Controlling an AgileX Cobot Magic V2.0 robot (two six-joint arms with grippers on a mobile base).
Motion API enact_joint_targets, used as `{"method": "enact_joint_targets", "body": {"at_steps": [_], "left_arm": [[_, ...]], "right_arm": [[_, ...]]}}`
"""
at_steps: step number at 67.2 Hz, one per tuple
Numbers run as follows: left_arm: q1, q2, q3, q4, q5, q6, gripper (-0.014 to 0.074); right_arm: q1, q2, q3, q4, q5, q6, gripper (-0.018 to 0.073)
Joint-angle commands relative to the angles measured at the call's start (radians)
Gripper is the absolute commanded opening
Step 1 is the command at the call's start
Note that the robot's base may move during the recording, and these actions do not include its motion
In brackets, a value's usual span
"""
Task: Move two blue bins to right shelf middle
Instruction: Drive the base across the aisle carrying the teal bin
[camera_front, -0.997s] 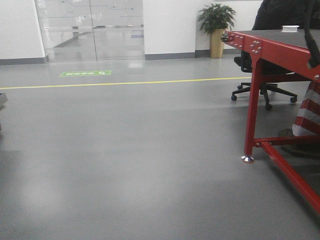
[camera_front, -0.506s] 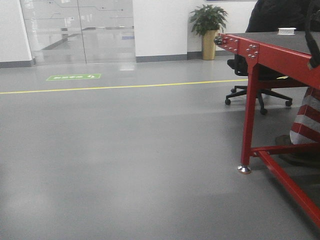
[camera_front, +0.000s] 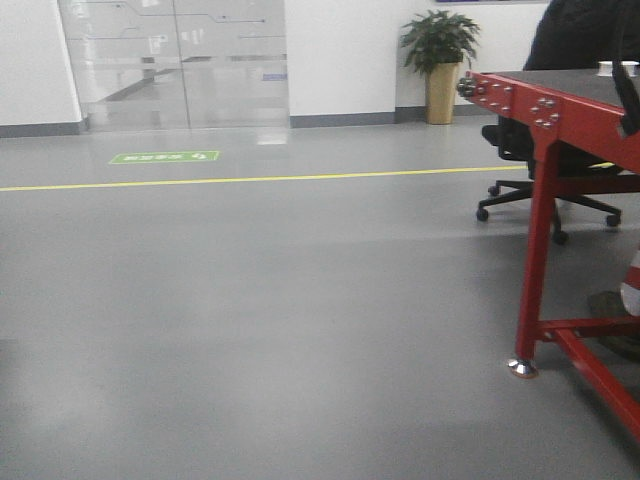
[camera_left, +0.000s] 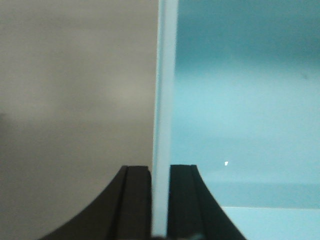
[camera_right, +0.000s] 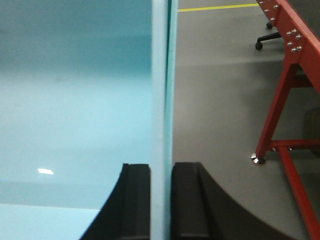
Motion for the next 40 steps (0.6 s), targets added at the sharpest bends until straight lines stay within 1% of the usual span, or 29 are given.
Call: {"method": "enact_joint_targets", "body": {"at_steps": [1, 40], "left_arm": [[0.0, -0.01, -0.018, 0.022, -0.095, -0.003, -0.0111], [0.0, -0.01, -0.018, 0.022, -0.095, -0.003, -0.0111]], "right_arm": [[0.008, -0.023, -0.02, 0.008, -0.143, -0.001, -0.0163], [0.008, -0.023, -0.02, 0.008, -0.143, -0.001, -0.0163]]}}
